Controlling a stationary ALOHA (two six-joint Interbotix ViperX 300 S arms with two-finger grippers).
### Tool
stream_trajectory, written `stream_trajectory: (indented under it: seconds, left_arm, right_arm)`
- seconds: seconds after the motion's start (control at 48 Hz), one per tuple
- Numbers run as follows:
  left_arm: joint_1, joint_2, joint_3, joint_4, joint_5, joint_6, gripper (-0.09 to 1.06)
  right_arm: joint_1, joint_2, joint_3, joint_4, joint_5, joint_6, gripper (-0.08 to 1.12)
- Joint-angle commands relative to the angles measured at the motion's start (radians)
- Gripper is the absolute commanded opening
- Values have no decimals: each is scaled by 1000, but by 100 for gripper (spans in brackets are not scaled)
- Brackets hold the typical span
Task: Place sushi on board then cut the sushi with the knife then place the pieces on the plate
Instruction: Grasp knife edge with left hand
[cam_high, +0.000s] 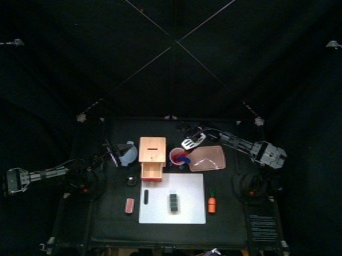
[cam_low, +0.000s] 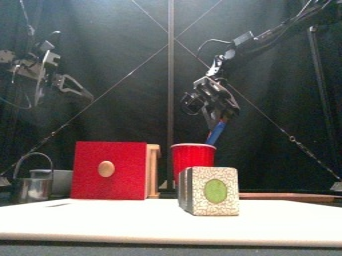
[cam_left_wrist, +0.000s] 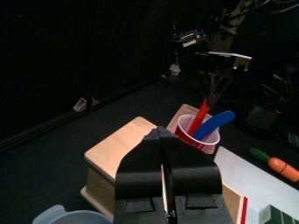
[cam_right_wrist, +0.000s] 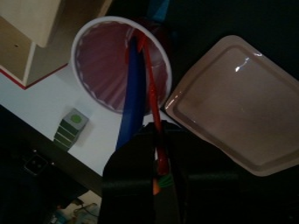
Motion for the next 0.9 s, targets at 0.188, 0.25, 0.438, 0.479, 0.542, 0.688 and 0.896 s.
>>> stream_trajectory:
  seconds: [0.188, 0.25, 0.438, 0.479, 0.542, 0.688, 0.896]
  left_arm:
    - [3, -2, -12, 3, -11, 2, 10]
    - [3, 0, -12, 3, -9, 2, 10]
    - [3, -2, -12, 2, -8, -2, 10]
    - [3, 0, -12, 2, -8, -2, 10]
    - [3, -2, -12, 3, -8, -2, 10]
    - [3, -2, -12, 3, -8, 0, 10]
    - [3, 0, -14, 9, -8, 2, 10]
  right_arm:
    - [-5, -51, -61, -8, 28, 0, 40]
    - [-5, -61, -74, -9, 38, -2, 40]
    - [-5, -107, -120, -9, 84, 0, 40]
    - [-5, -121, -129, -9, 95, 0, 40]
    - [-6, -137, -137, -11, 103, 2, 40]
    - [-6, -183, -141, -9, 117, 0, 40]
    - [-3, -261, -127, -9, 123, -14, 40]
